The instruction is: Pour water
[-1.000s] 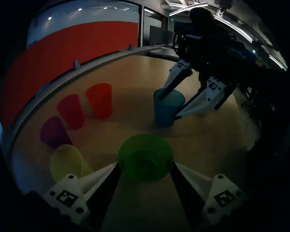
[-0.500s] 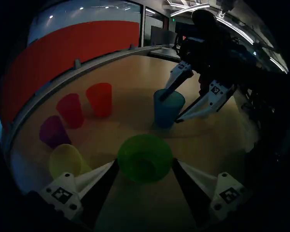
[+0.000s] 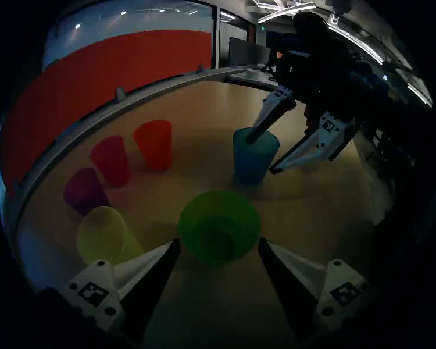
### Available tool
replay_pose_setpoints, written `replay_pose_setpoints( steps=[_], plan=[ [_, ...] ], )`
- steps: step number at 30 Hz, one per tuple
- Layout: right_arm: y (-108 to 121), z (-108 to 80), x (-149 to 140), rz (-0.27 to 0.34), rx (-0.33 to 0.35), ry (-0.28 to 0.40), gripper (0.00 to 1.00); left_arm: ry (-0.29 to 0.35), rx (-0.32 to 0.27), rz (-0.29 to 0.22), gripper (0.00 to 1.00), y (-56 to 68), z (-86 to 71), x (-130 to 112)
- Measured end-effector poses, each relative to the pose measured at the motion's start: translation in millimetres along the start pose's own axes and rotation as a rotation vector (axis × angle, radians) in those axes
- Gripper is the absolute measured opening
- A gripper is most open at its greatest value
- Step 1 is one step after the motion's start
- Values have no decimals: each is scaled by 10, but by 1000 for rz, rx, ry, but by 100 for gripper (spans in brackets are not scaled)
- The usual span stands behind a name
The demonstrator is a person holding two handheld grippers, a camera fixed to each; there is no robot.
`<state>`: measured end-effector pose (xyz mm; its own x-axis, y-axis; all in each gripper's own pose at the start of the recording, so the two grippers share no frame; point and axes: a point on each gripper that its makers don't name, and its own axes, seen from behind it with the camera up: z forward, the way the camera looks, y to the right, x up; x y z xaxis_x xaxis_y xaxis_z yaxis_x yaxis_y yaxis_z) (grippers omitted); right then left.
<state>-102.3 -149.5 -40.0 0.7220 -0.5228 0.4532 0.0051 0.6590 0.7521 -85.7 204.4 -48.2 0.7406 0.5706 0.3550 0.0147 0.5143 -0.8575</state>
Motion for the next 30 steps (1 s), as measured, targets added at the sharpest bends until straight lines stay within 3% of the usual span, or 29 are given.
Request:
replay_pose_setpoints(
  steps=[17, 30],
  plan=[
    [32, -327, -189, 17, -54, 12, 100, 5, 71, -37, 100, -49, -301, -222],
    [63, -496, -224, 34, -91, 44, 100, 46, 147, -86, 100, -119, -532, -297]
  ],
)
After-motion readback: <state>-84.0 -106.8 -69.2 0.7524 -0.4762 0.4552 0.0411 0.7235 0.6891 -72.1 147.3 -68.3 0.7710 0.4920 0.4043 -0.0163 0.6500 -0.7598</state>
